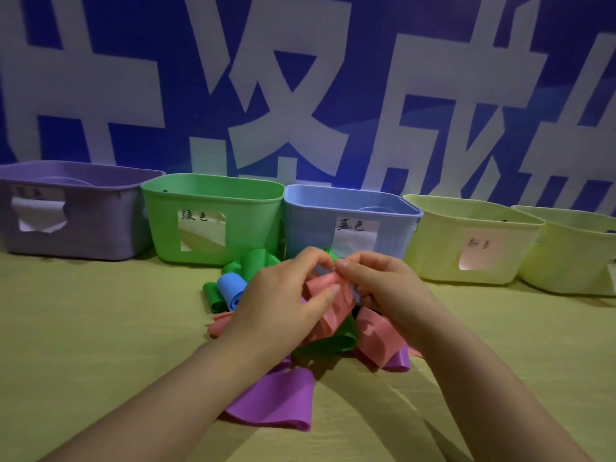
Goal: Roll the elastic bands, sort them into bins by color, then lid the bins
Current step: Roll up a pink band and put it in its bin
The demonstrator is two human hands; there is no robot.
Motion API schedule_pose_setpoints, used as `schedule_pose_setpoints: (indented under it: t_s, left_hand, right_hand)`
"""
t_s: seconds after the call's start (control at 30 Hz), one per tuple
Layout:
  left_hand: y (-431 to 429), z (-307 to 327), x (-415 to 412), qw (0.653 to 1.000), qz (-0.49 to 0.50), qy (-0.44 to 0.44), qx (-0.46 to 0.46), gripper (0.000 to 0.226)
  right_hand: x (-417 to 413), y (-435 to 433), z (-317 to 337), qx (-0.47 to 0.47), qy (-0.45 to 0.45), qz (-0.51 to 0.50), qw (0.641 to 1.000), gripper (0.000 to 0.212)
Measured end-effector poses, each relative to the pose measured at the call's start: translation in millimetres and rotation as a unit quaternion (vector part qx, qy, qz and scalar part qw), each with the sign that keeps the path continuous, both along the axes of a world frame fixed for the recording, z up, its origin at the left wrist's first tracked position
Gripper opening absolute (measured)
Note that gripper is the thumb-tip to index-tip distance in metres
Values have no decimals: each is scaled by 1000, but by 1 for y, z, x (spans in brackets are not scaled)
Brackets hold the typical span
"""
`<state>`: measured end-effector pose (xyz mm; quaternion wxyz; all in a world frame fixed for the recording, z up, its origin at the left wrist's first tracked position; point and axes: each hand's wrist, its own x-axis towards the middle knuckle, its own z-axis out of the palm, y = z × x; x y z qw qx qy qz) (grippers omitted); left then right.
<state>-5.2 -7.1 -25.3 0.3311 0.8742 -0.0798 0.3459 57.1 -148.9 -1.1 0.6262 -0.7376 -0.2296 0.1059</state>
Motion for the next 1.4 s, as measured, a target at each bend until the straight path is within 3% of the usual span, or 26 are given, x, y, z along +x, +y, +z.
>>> schedule_pose_setpoints:
  t_s: [0.07,0.23,0.93,1.03,1.13,1.27,1.4]
  left_hand:
    - [0,0,1,1000,3,-13,6,17]
    - [2,-3,3,1000,6,-17,3,18]
    - [4,-5,5,999,29,-29,24,21]
    - [6,-6,7,998,42,-46,34,26]
    - [7,-6,8,998,47,-41,28,21]
    - [9,-7,10,996,65,-34,48,35]
    - [8,-7,9,995,70,-28,59,34]
  right_hand:
    - [-1,0,-1,8,0,5,1000,16]
    - [1,3,-3,5,6,-2,1000,42]
    - [-6,4,1,-34,-2,8,999,33]
    - [-7,7,-1,-38,-37,-7,999,16]
    - [-6,9,-3,-65,-108,-35,991,17]
    - [-3,7,-7,-144,-233,-72,959,6]
    - [-4,8,-7,-179,-279,-66,941,9]
